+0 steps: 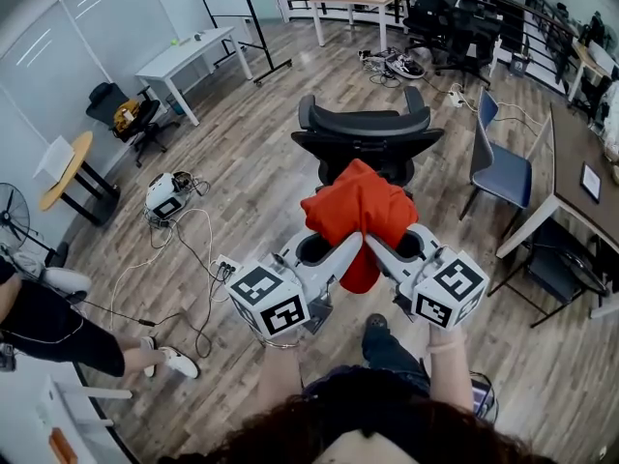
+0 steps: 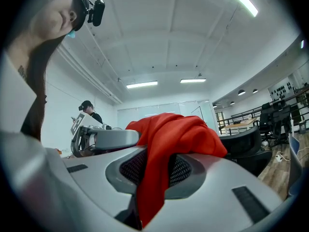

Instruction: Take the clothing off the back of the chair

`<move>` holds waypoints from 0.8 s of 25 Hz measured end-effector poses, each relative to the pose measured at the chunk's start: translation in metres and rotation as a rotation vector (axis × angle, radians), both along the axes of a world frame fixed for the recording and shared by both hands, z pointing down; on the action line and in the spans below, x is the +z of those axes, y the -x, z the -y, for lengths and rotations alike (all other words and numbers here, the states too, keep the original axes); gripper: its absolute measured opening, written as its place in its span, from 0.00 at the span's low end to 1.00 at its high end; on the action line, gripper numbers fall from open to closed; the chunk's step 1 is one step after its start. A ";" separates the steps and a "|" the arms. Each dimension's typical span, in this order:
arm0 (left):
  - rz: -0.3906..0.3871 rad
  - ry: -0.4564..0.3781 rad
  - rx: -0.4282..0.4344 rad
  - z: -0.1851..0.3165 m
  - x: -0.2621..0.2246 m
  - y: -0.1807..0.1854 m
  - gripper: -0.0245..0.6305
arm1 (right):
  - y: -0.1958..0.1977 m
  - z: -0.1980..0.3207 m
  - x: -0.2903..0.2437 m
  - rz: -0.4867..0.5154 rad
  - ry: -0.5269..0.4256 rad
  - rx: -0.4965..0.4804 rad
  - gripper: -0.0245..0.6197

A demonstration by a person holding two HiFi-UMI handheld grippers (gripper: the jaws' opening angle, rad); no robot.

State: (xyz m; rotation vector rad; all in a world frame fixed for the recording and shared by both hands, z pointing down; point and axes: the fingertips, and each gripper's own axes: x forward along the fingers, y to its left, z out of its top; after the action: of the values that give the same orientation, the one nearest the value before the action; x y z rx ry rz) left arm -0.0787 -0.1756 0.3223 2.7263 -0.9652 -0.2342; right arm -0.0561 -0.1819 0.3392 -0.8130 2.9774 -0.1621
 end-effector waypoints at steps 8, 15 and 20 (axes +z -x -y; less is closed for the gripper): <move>-0.008 -0.008 -0.004 -0.044 -0.003 0.008 0.19 | 0.006 -0.043 -0.004 -0.015 -0.025 0.019 0.17; 0.024 -0.031 -0.005 -0.079 -0.003 0.009 0.19 | 0.006 -0.076 -0.006 -0.047 -0.042 0.059 0.17; 0.036 -0.051 -0.015 -0.101 -0.004 0.011 0.19 | 0.005 -0.098 -0.008 -0.065 -0.056 0.081 0.17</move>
State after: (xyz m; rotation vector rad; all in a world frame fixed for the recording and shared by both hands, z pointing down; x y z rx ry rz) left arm -0.0894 -0.0747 0.3185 2.7796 -1.0034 -0.2157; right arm -0.0608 -0.0839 0.3314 -0.9478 2.9879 -0.0501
